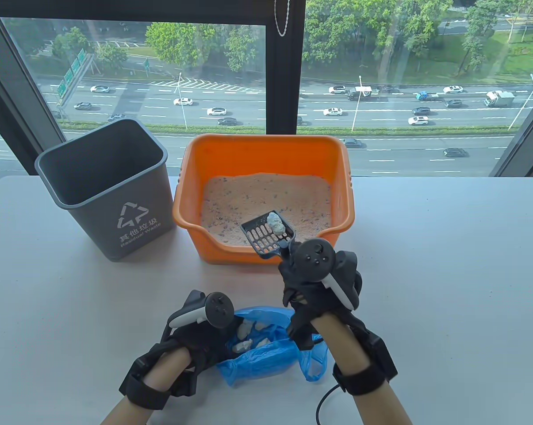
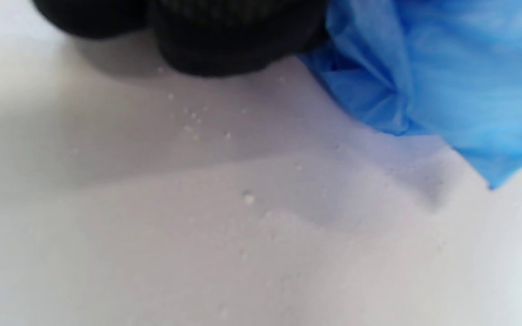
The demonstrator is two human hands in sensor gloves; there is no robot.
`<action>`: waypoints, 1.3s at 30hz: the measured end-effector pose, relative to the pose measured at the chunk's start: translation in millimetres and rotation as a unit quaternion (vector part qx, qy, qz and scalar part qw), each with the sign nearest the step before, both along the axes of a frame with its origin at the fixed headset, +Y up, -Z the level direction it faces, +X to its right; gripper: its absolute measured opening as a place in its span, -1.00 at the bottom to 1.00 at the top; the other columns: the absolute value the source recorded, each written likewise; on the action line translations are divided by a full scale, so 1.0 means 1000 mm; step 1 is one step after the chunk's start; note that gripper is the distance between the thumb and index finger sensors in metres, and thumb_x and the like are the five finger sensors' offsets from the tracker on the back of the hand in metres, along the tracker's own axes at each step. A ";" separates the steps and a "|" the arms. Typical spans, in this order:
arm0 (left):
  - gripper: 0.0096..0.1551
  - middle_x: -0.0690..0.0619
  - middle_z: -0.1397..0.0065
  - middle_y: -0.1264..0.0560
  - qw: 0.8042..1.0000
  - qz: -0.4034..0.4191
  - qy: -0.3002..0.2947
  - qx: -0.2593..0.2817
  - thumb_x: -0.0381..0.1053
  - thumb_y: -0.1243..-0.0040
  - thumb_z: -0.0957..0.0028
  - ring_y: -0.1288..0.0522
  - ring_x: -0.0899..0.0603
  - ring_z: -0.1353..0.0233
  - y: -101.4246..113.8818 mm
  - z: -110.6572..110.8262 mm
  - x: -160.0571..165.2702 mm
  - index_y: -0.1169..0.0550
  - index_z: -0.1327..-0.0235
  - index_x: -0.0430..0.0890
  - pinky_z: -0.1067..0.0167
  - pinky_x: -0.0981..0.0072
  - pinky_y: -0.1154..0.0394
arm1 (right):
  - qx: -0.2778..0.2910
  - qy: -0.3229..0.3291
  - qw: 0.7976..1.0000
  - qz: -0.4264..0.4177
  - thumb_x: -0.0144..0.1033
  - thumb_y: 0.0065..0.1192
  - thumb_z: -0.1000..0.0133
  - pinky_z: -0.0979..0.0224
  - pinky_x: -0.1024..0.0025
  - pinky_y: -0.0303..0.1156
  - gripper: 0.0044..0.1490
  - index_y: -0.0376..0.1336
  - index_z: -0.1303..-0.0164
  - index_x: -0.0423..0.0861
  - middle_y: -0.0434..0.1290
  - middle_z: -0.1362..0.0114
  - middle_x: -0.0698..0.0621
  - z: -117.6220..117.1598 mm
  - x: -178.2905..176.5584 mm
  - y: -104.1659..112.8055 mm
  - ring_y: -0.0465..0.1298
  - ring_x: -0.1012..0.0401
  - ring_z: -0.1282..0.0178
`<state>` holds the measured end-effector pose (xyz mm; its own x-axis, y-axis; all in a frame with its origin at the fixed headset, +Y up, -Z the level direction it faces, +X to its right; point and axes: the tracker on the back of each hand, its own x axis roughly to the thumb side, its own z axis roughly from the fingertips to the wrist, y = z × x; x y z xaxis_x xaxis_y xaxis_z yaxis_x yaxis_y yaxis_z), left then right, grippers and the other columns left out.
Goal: Scoop cat litter
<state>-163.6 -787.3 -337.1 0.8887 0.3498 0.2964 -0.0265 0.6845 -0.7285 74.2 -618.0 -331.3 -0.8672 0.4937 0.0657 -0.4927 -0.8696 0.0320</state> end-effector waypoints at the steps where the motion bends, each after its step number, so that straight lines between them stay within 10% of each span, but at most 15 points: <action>1: 0.15 0.19 0.21 -0.54 1.000 0.000 0.000 0.000 0.21 -0.25 -0.06 -0.61 0.12 0.42 0.000 0.000 0.000 0.33 -0.41 0.14 0.24 0.25 -0.58 | -0.006 0.007 1.000 0.009 -0.19 0.15 -0.02 0.36 0.38 0.48 -0.20 0.07 -0.38 -0.32 0.41 -0.04 -0.24 0.011 0.005 -0.002 0.46 0.36 0.49; 17: 0.15 0.20 0.21 -0.54 1.000 -0.001 0.003 0.002 0.22 -0.24 -0.06 -0.61 0.12 0.42 0.000 0.000 -0.001 0.33 -0.41 0.15 0.24 0.26 -0.58 | -0.137 0.153 0.978 0.025 -0.21 0.16 -0.02 0.34 0.35 0.49 -0.21 0.08 -0.38 -0.32 0.41 -0.04 -0.26 0.107 0.018 -0.052 0.48 0.34 0.47; 26: 0.15 0.20 0.21 -0.54 1.000 -0.003 0.006 0.005 0.22 -0.24 -0.06 -0.61 0.12 0.41 0.000 0.001 -0.002 0.33 -0.41 0.15 0.24 0.26 -0.58 | -0.172 0.144 0.972 0.068 -0.22 0.18 -0.01 0.37 0.35 0.48 -0.21 0.10 -0.36 -0.33 0.42 -0.02 -0.27 0.098 0.016 -0.075 0.47 0.34 0.50; 39: 0.15 0.20 0.21 -0.54 1.000 -0.007 0.004 0.008 0.22 -0.24 -0.06 -0.61 0.12 0.41 0.000 0.001 -0.001 0.33 -0.41 0.15 0.24 0.25 -0.57 | -0.177 0.105 0.970 0.129 -0.28 0.30 0.03 0.36 0.28 0.48 -0.27 0.24 -0.33 -0.28 0.43 -0.10 -0.37 0.054 0.025 -0.043 0.49 0.27 0.50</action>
